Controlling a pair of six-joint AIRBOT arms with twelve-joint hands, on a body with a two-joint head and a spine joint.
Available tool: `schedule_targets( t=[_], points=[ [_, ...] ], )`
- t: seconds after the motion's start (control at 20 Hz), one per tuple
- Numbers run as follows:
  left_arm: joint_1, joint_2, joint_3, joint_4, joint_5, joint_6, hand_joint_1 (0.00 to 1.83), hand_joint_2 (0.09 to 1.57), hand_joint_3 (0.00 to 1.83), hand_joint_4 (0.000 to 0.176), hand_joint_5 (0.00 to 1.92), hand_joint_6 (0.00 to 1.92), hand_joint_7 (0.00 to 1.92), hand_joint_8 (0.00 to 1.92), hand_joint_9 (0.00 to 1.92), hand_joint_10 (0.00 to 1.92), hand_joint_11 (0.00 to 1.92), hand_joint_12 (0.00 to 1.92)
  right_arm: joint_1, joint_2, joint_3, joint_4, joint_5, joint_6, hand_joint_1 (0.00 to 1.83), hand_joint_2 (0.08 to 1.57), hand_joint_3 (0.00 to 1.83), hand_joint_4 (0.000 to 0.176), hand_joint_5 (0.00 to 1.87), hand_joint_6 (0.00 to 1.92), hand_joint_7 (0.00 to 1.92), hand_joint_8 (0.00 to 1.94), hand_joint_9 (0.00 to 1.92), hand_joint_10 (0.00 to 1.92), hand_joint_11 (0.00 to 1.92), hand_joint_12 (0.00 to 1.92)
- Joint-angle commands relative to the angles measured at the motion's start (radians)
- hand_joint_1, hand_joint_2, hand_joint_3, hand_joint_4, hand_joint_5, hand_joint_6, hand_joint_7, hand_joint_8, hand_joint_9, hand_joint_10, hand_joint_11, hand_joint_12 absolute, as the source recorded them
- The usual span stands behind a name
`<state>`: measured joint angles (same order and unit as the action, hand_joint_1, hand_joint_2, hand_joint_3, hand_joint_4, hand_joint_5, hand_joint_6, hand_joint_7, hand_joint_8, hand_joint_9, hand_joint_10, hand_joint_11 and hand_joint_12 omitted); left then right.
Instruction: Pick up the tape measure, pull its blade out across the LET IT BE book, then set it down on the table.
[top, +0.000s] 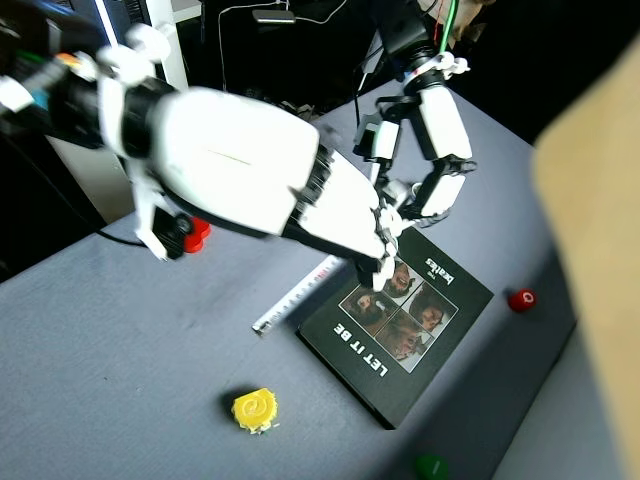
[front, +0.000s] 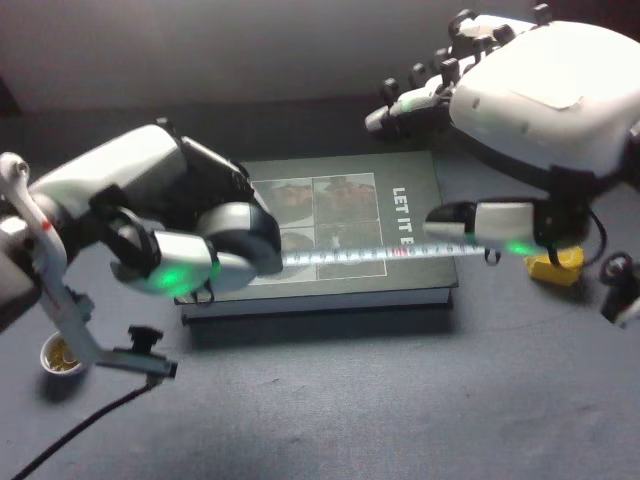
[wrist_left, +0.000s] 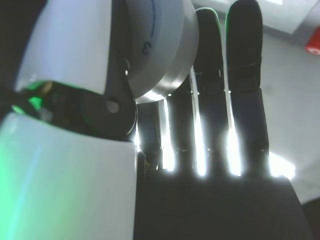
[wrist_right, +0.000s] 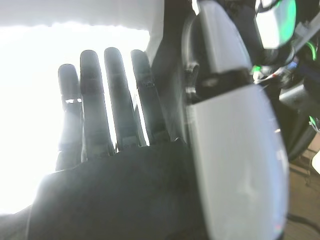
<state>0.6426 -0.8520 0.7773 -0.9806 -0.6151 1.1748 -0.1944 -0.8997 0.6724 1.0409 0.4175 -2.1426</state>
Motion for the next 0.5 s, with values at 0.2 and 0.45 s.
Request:
schedule_targets(
  t=[0.2,0.45],
  points=[
    [-0.078,0.001,0.046,0.025,-0.032,-0.012,1.39,1.07,0.0,0.0,1.1,0.6,1.1,0.81,0.93,1.19,0.84,1.04,0.017,-0.025,0.055,-0.001,0.058,0.088,1.01,1.16,0.0,0.0,0.73,0.04,0.83,0.04,0.77,0.15,0.29,1.28],
    [-0.104,0.011,0.085,0.015,0.015,0.035,1.39,1.07,0.0,0.0,1.13,0.56,1.1,0.81,0.92,1.21,0.84,1.05,0.028,-0.038,0.089,-0.043,0.06,0.084,1.02,1.16,0.0,0.0,0.82,0.05,0.91,0.05,0.85,0.19,0.4,1.3]
  ],
)
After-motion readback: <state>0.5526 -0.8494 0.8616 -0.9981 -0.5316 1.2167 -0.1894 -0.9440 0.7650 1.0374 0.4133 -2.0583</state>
